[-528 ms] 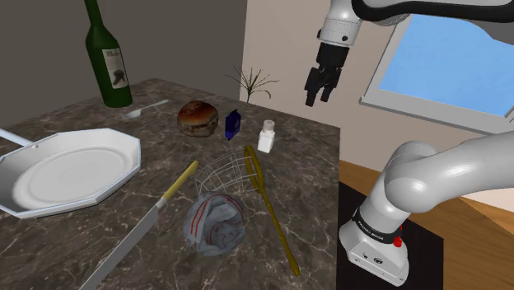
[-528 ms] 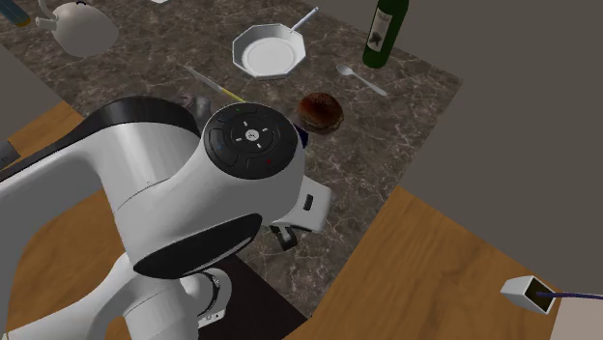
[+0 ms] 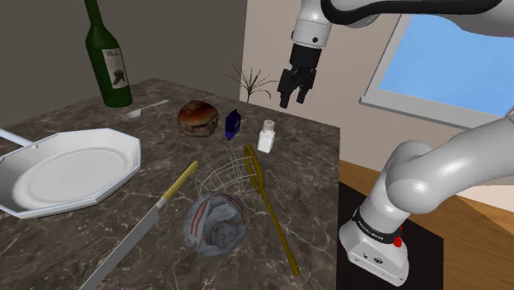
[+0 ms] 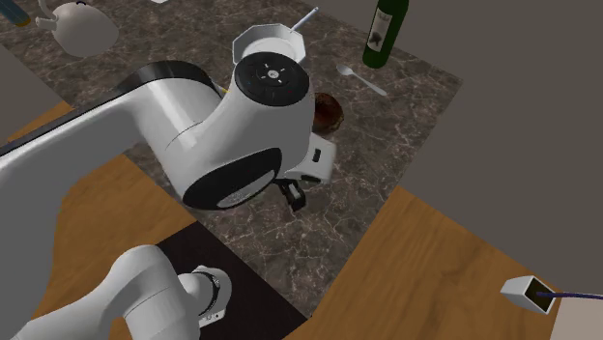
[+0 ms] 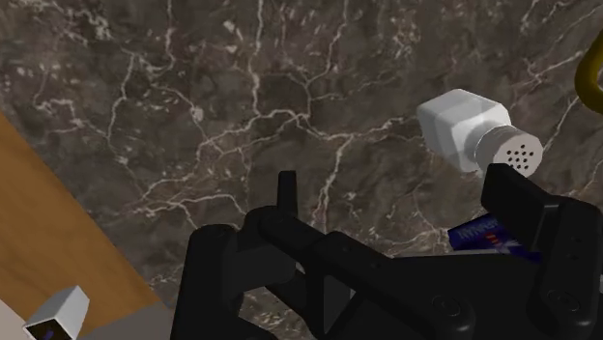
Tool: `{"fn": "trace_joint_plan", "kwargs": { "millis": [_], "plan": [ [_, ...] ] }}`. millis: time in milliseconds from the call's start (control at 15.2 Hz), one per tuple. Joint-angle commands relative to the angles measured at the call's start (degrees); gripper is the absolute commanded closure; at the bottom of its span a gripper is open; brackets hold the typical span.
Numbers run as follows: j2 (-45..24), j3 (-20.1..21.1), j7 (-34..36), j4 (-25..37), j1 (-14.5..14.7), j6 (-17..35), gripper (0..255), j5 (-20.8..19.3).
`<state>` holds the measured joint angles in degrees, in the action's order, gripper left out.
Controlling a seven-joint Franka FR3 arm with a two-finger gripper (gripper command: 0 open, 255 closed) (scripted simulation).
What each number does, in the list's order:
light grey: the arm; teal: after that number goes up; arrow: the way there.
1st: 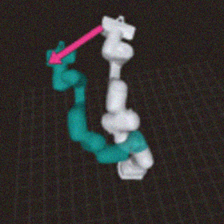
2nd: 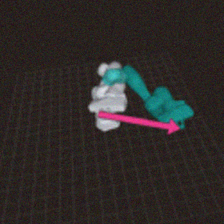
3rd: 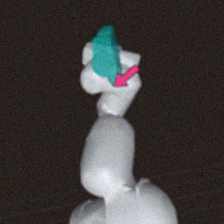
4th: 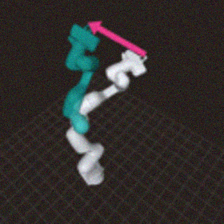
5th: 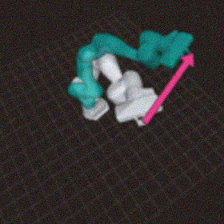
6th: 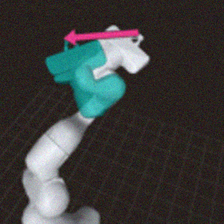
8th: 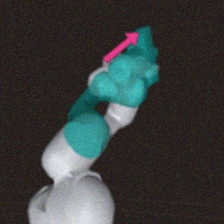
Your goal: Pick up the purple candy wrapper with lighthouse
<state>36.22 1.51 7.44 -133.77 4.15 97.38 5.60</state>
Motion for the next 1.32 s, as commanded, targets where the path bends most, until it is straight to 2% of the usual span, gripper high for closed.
{"fn": "trace_joint_plan", "kwargs": {
  "millis": [0, 726, 1254],
  "plan": [
    [-3.57, 1.54, 1.21, 1.76, 0.84, 2.3, 0, 0.87],
    [-22.28, 8.59, 7.46, 15.22, 4.04, 10.02, 0, 1.65],
    [-22.97, 8.83, 7.07, 10.06, 4.15, 15.85, 0, 1.84]
  ]
}}
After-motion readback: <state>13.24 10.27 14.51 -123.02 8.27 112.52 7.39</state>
